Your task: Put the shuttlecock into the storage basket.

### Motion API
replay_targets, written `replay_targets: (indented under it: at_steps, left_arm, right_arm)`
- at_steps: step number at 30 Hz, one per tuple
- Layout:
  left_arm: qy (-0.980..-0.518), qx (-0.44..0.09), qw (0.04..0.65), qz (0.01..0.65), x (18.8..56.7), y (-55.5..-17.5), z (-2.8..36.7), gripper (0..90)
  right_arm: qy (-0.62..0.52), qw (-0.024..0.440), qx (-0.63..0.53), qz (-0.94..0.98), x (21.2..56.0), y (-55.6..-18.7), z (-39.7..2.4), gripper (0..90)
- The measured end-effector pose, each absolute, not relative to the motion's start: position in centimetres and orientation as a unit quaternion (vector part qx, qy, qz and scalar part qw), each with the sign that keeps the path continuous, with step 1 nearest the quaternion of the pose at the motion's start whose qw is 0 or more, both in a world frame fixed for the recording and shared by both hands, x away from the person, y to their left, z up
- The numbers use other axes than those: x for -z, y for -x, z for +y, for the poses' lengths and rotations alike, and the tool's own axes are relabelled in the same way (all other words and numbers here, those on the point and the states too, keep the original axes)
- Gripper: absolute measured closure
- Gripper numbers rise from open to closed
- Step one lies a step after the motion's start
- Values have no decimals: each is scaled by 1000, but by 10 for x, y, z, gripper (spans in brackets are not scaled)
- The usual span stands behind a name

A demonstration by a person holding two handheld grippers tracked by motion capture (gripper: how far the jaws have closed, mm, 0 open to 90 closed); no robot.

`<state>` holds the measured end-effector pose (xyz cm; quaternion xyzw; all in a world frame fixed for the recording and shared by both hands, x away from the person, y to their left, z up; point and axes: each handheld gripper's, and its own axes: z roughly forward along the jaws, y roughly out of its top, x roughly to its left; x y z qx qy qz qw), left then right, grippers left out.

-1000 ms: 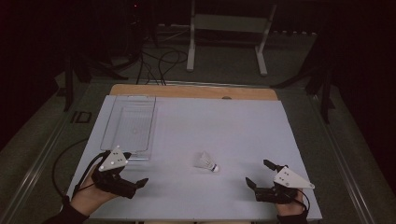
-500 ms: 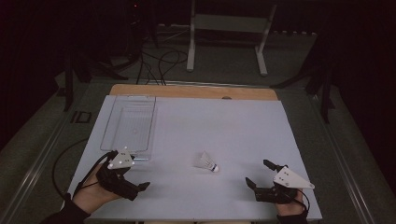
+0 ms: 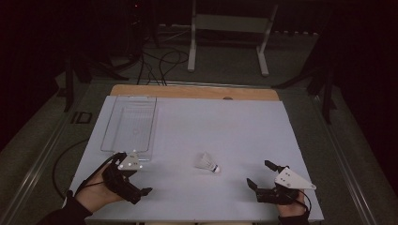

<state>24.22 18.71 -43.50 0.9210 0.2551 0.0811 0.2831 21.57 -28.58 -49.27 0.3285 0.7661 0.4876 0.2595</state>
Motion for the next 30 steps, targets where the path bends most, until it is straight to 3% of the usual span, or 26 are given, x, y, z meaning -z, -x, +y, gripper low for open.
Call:
replay_targets:
  at_steps: [30]
  left_arm:
    - [-951,-35,226,207,433,-254,162,9]
  right_arm:
    - [-329,261,-487,766,492,-215,-286,93]
